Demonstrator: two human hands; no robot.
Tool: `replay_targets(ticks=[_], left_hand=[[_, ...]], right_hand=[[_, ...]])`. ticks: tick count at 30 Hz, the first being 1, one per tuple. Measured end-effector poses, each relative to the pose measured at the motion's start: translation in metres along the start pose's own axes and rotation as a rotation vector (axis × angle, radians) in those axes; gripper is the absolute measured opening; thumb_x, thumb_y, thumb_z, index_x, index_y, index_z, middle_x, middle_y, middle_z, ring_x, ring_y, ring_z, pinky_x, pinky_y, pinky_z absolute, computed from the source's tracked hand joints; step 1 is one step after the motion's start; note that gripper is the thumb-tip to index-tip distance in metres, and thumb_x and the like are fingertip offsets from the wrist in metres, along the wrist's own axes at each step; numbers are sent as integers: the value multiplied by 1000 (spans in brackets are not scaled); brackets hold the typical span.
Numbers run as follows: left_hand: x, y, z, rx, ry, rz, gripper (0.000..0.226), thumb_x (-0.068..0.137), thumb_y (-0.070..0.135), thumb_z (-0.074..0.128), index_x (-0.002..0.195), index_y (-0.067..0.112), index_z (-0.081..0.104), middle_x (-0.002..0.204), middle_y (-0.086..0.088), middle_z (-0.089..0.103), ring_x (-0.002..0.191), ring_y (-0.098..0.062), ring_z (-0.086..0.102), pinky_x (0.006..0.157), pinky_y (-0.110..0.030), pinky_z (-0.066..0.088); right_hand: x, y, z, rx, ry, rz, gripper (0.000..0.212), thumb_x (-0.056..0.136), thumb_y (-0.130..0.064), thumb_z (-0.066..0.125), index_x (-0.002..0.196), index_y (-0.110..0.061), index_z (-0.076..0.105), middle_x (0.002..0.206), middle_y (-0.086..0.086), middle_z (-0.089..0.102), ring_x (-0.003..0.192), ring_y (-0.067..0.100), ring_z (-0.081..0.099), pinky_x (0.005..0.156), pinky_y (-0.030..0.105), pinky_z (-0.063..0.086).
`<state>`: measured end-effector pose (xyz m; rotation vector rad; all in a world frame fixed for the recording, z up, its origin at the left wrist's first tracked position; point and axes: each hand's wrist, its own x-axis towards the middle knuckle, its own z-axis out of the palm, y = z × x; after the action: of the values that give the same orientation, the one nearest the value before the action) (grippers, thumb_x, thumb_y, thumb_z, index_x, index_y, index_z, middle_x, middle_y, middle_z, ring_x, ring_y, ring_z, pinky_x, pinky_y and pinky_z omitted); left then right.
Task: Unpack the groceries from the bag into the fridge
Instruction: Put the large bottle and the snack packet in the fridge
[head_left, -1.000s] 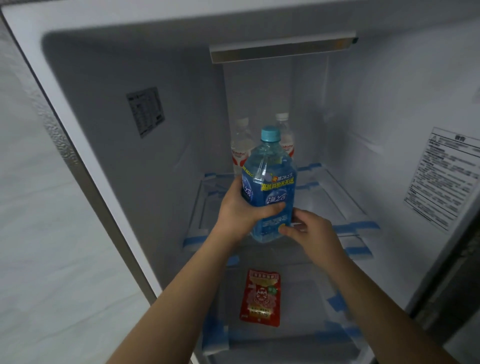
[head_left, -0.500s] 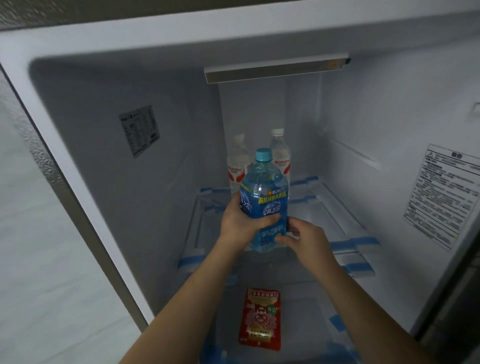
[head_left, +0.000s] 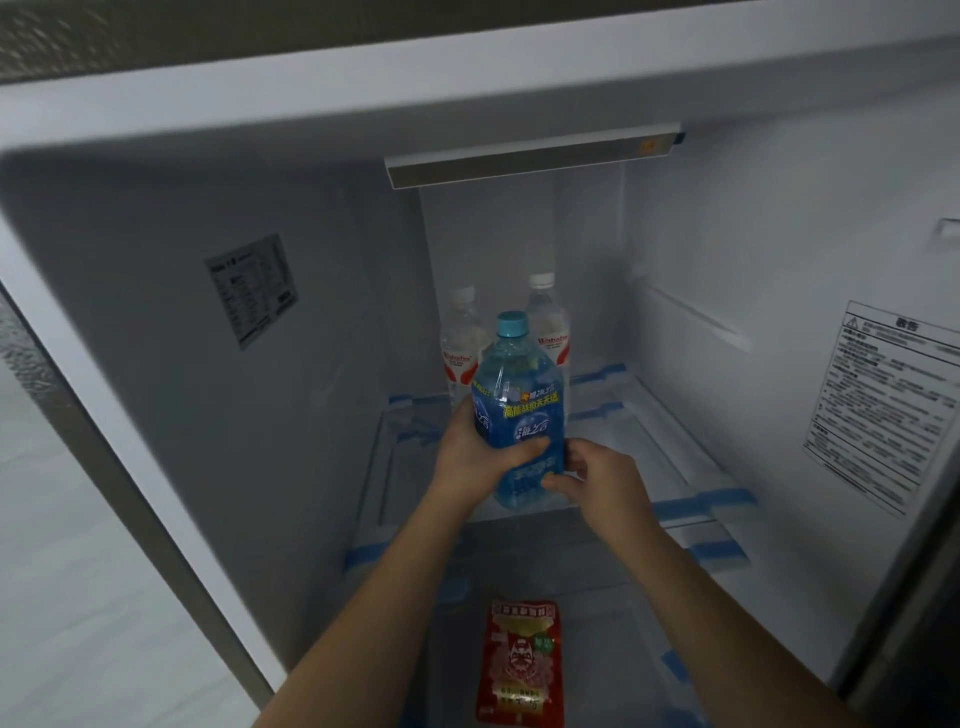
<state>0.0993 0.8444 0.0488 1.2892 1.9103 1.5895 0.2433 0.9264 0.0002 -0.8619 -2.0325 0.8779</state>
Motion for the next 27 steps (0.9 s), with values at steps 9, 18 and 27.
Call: replay_targets(ticks=[9,18,27], left_hand=[[-2,4,-1,158,8,81,55,68,31,87,109,32,51,107,14,62,93,2,59,75,-5,46],[-30,-9,-17,310,59,-29,83,82,53,68,144,9,36,141,-9,49,129,-21,46,104,-37,43],[-82,-16,-37,697,1,329,66,87,42,57,141,7,41,133,-15,52,119,-32,51,96,-44,46]], right_hand=[[10,-4,-2,-55,-27,56,32,77,-16,77,107,-7,69,97,8,72,90,19,66,83,30,51],[-28,-5,-12,-304,135,22,32,91,-31,60,114,-9,66,106,8,70,93,21,65,78,30,50],[-71,-28,-3,-594,97,-190,37,89,-28,60,120,-7,62,113,11,65,102,28,60,84,38,52]])
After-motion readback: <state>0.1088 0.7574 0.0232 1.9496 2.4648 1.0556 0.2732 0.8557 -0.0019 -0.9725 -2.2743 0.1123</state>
